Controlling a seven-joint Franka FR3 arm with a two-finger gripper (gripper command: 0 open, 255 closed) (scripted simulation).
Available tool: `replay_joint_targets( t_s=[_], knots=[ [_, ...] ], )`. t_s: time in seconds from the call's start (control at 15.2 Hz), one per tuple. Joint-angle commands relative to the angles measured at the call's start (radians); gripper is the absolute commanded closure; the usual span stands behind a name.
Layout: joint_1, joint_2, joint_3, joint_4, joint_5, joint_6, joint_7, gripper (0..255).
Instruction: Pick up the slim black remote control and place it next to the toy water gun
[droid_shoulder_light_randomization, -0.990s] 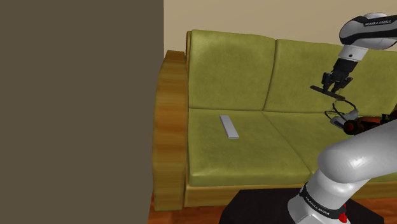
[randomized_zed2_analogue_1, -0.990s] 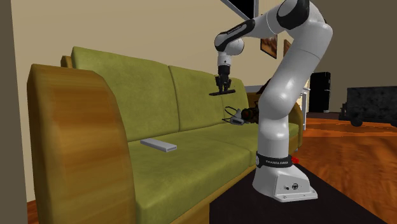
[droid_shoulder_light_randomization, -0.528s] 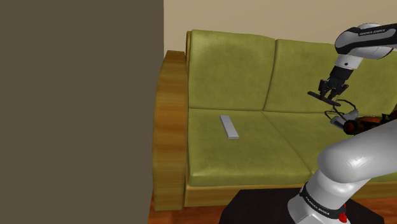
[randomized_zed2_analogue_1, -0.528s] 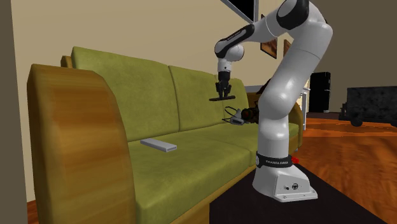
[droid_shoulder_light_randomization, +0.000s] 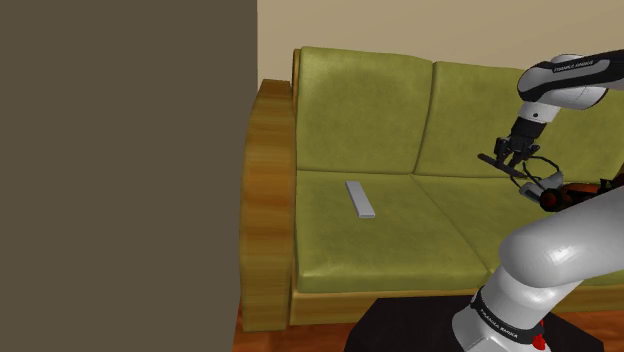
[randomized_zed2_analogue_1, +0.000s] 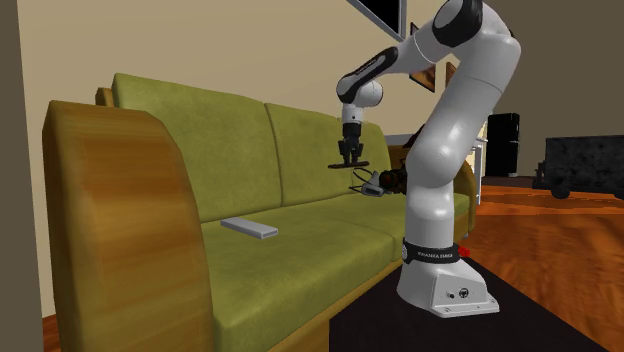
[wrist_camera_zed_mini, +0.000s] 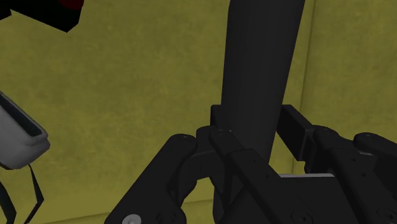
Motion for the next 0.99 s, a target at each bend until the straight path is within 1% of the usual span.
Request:
replay_joint_targets(
  t_s=[0.0, 0.92],
  knots=[
    [-0.001, 0.002, -0.007, -0.024, -0.004, 0.027, -0.001, 255],
    [0.018, 0.082, -0.086, -0.154, 0.004, 0.232, -0.030, 255]
  ],
)
